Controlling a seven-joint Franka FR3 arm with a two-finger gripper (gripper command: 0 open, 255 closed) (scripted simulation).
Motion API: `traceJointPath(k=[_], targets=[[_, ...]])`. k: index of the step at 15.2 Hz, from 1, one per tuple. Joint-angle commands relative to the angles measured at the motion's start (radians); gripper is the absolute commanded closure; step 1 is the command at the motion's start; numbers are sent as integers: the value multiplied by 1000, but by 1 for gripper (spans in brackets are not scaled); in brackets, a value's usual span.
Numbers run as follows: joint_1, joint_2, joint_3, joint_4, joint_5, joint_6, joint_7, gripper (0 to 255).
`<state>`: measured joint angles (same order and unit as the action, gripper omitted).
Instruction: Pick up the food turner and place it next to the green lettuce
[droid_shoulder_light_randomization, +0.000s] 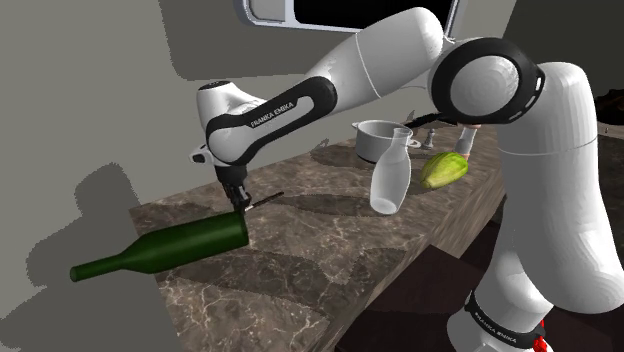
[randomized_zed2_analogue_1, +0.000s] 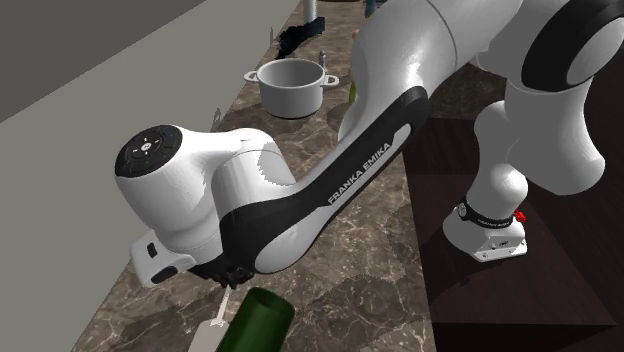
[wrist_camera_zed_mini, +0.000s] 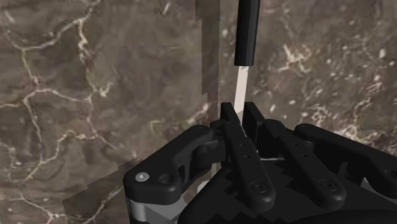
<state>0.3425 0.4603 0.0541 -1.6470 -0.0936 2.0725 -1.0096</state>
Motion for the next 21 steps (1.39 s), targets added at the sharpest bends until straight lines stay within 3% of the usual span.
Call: traceJointPath(k=[1, 21], targets=[[0, -11, 1, 10, 1, -20, -2, 255], [1, -78, 4, 181, 12, -258, -19, 255]])
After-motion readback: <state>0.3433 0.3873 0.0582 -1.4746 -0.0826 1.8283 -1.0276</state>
